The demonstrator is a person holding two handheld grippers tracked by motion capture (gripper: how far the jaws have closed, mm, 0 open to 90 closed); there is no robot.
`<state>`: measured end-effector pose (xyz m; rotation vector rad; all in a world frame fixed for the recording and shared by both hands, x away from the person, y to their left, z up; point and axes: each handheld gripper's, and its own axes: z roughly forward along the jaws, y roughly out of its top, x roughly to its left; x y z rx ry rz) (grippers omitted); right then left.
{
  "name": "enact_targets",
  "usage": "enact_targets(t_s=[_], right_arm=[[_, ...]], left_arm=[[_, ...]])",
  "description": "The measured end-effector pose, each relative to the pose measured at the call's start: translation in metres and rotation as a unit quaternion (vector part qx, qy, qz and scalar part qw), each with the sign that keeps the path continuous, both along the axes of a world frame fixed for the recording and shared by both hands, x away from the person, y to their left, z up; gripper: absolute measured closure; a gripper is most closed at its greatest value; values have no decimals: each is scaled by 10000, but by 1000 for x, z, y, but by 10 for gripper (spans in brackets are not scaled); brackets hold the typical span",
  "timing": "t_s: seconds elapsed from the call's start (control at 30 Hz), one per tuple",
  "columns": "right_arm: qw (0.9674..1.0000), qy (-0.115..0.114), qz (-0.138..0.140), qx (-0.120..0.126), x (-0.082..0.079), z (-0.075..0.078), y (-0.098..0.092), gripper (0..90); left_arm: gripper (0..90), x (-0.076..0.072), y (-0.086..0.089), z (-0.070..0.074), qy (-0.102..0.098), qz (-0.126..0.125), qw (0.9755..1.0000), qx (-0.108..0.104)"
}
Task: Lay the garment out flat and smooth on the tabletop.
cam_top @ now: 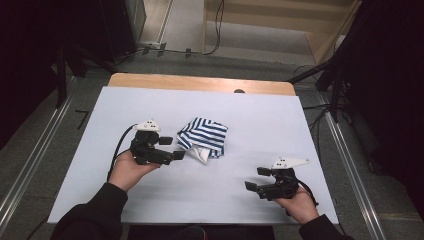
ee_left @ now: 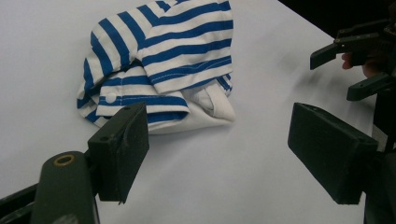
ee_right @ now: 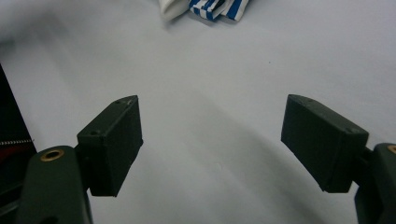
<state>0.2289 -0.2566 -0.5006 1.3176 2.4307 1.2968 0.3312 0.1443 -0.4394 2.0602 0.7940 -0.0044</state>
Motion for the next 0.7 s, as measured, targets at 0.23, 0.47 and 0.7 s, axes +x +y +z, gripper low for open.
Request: enact_targets(t_s=[0.23,0.47,0.7], right_arm=[[10000,-11,-26,80,-1,2,0,192],[10000,6,1,58,-1,1,1,192],[9999,-80,-68,17,-1,2,-1,194]], left_arm=[[223,10,-8,4,112,-59,9999,-94],[223,20,-20,6,34,-122,9999,58],[223,31,-30,4,33,-189,9997,154]])
